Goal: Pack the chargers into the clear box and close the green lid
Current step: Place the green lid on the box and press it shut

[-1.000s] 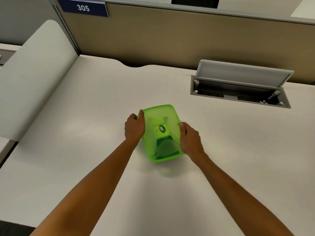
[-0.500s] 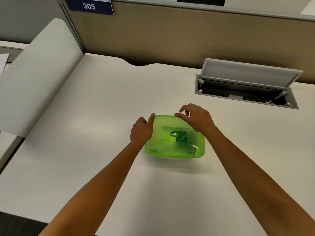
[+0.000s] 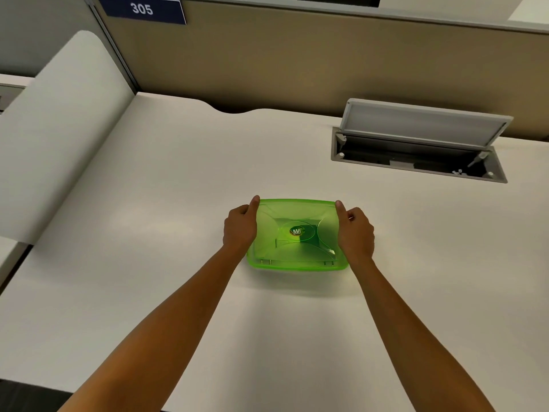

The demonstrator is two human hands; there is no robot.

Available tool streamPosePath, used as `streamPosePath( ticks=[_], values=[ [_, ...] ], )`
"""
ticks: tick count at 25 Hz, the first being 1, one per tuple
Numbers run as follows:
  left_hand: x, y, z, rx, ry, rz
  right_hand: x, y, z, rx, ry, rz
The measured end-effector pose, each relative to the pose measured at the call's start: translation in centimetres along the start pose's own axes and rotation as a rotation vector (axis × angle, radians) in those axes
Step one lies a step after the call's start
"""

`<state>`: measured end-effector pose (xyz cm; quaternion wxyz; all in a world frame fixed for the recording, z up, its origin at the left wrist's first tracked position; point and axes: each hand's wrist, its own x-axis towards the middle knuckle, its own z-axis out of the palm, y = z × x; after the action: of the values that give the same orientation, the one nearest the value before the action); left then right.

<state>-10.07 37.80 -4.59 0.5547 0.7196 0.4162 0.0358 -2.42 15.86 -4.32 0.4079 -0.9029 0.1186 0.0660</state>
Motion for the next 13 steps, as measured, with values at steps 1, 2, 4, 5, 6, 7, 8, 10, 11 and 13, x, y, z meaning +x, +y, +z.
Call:
streamPosePath(
  ticks=[1, 2, 4, 5, 6, 7, 8, 10, 11, 13],
  values=[
    [-0.3, 0.1, 0.0, 0.022, 0.028, 0.003, -0.2, -0.2, -0.2, -0.008, 0.020, -0.018],
    [-0.7, 0.2, 0.0, 0.068, 0.076, 0.020, -0.6, -0.3, -0.3, -0.021, 0.050, -0.072],
    [-1.8, 0.0, 0.3, 0.179, 0.175, 0.105, -1.6, -0.3, -0.4, -0.050, 0.065, -0.275],
    [-2.4, -0.2, 0.5, 0.202, 0.182, 0.164, -2.2, -0.1, -0.3, -0.066, 0.016, -0.372],
    [-3.0, -0.5, 0.8, 0.204, 0.152, 0.223, -2.8, 0.1, -0.1, -0.081, -0.044, -0.437],
    [-3.5, -0.7, 0.9, 0.194, 0.114, 0.268, -3.2, 0.4, 0.1, -0.096, -0.086, -0.465],
    [-3.7, -0.9, 0.9, 0.178, 0.090, 0.285, -3.5, 0.5, 0.2, -0.104, -0.104, -0.469],
    [-3.8, -1.0, 0.8, 0.148, 0.100, 0.291, -3.7, 0.6, 0.3, -0.104, -0.118, -0.450],
    [-3.9, -1.0, 0.8, 0.141, 0.115, 0.302, -3.7, 0.7, 0.2, -0.103, -0.115, -0.450],
    [-4.1, -1.1, 0.8, 0.141, 0.160, 0.318, -3.8, 0.6, 0.3, -0.103, -0.095, -0.458]
  ],
)
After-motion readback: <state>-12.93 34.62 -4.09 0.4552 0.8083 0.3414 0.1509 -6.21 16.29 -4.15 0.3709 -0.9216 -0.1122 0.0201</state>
